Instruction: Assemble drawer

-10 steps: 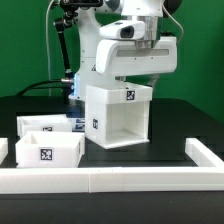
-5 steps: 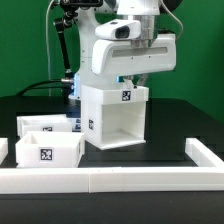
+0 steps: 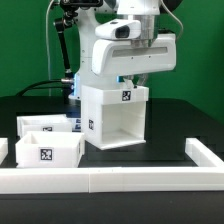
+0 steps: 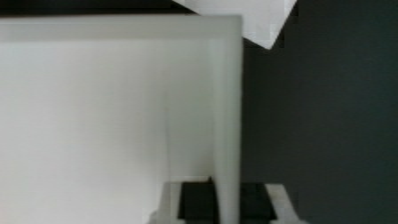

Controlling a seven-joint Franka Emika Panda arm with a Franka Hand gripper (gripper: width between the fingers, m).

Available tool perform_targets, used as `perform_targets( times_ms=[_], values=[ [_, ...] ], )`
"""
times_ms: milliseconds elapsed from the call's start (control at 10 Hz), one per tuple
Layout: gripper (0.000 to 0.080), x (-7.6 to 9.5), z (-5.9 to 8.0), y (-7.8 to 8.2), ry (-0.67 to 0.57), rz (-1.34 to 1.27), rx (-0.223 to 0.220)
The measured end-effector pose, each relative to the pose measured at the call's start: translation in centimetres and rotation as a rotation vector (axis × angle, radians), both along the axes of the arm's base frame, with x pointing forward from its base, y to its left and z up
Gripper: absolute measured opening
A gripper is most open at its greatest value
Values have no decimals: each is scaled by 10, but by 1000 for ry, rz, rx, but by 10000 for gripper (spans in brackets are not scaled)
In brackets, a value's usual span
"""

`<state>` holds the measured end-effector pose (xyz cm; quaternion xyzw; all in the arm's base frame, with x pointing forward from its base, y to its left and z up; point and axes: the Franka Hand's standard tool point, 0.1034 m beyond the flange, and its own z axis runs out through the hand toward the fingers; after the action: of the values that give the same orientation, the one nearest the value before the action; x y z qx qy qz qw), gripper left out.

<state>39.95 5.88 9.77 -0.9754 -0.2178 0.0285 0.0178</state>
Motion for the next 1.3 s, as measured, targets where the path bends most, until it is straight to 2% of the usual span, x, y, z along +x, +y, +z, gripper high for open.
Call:
perform_targets(
  times_ms=[300,600,900,1300],
  values=[
    [37,39,0,1,-3,-83,-7],
    [38,82,1,6,-37,-127,6],
    [38,101,1,20,-56,-223,12],
    [38,138,1,19,-71,-278,25]
  ],
)
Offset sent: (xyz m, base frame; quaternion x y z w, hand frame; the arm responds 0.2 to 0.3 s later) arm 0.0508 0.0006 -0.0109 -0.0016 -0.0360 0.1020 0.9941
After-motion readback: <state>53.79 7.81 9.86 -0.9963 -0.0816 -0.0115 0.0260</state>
